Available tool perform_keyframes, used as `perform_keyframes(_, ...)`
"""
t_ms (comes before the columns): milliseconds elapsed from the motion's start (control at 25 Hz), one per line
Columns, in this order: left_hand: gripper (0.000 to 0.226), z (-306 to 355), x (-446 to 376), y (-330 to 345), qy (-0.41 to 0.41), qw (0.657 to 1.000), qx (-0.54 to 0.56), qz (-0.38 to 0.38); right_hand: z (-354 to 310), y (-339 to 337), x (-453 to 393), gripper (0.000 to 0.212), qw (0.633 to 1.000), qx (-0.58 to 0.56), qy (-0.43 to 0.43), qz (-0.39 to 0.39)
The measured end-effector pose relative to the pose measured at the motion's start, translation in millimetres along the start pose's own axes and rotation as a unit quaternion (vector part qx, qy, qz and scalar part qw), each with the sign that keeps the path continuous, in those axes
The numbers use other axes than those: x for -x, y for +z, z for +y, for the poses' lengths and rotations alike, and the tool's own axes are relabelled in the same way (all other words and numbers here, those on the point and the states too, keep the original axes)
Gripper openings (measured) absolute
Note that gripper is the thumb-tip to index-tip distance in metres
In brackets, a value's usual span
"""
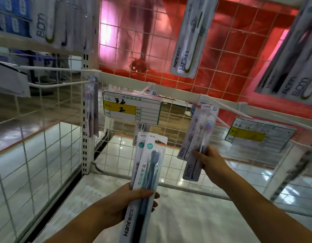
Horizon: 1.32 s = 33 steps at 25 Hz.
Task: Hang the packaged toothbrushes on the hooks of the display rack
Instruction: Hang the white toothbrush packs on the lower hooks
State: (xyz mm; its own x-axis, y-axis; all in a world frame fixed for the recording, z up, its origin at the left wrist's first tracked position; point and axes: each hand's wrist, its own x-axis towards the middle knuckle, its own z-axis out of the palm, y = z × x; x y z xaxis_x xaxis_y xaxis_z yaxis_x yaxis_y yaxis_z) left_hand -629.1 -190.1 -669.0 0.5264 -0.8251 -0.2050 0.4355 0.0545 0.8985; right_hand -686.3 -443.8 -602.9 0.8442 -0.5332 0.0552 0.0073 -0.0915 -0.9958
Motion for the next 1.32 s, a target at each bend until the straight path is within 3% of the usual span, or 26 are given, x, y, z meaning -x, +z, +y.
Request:
perform_keyframes(200,0.042,-3.4,-8.5,8.3,-0.01,1.0,-0.016,0.017,4.0,5.6,-27.1,0.012,1.0,0.007,0.011,0.015)
perform_keyframes(320,0.042,-6.5,-10.2,15.1,-0.027,0.999,-0.029,0.02,10.1,7.9,-42.3,0.004,0.999,0.008,0.011,0.03)
perform_keyframes(600,0.039,-12.2,-17.8,35.0,-0.037,0.997,-0.052,0.037,28.1,1.5,-36.9,0.04,0.999,-0.03,0.018,-0.007)
perform_keyframes(880,0.041,-21.6,-25.5,55.9,-0.029,0.997,-0.071,0.027,65.1,-22.6,19.8,0.047,0.994,-0.043,0.087,0.045)
perform_keyframes(1040,0.047,-35.5,-27.9,78.8,-0.004,0.991,-0.115,0.071,93.9,-33.5,85.6,0.042,0.977,-0.07,0.177,-0.092)
perform_keyframes(1120,0.054,-44.3,-33.9,92.4,0.005,0.981,-0.164,0.106,95.8,-40.2,109.1,0.05,0.956,-0.074,0.216,-0.184)
perform_keyframes(1200,0.043,-50.2,-41.8,111.9,0.011,0.971,-0.201,0.129,91.7,-49.5,124.1,0.06,0.934,-0.087,0.243,-0.248)
perform_keyframes(1320,0.042,-51.9,-54.5,147.6,0.027,0.976,-0.152,0.153,83.0,-59.5,134.7,0.059,0.943,-0.058,0.219,-0.242)
